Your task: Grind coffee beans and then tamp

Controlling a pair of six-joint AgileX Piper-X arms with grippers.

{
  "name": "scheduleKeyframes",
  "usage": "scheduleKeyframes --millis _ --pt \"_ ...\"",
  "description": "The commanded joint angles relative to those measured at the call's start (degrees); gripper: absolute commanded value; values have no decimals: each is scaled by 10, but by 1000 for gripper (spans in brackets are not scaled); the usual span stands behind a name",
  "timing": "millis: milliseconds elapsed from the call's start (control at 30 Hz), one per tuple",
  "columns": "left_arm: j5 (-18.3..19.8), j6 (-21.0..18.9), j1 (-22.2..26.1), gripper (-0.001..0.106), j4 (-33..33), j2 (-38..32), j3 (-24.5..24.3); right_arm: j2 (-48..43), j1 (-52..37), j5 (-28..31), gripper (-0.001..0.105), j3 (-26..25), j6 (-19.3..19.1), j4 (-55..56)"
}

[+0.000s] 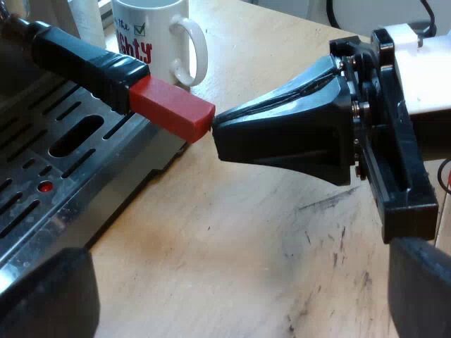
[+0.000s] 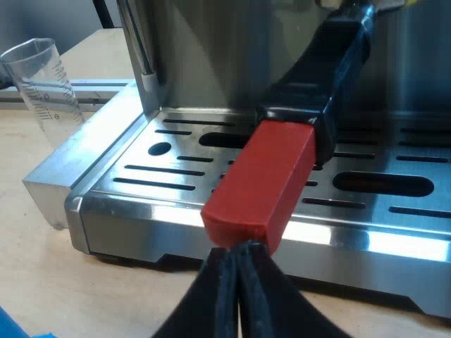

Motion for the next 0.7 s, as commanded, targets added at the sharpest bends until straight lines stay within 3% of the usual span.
scheduleKeyframes --millis 33,500,700 --pt "7 -2 -3 84 -9 2 -1 -3 -16 79 2 -8 -7 -24" --pt "7 -2 -3 84 -9 2 -1 -3 3 77 2 -8 -7 8" --pt "7 -2 -3 84 -9 2 -1 -3 58 83 2 -8 6 84"
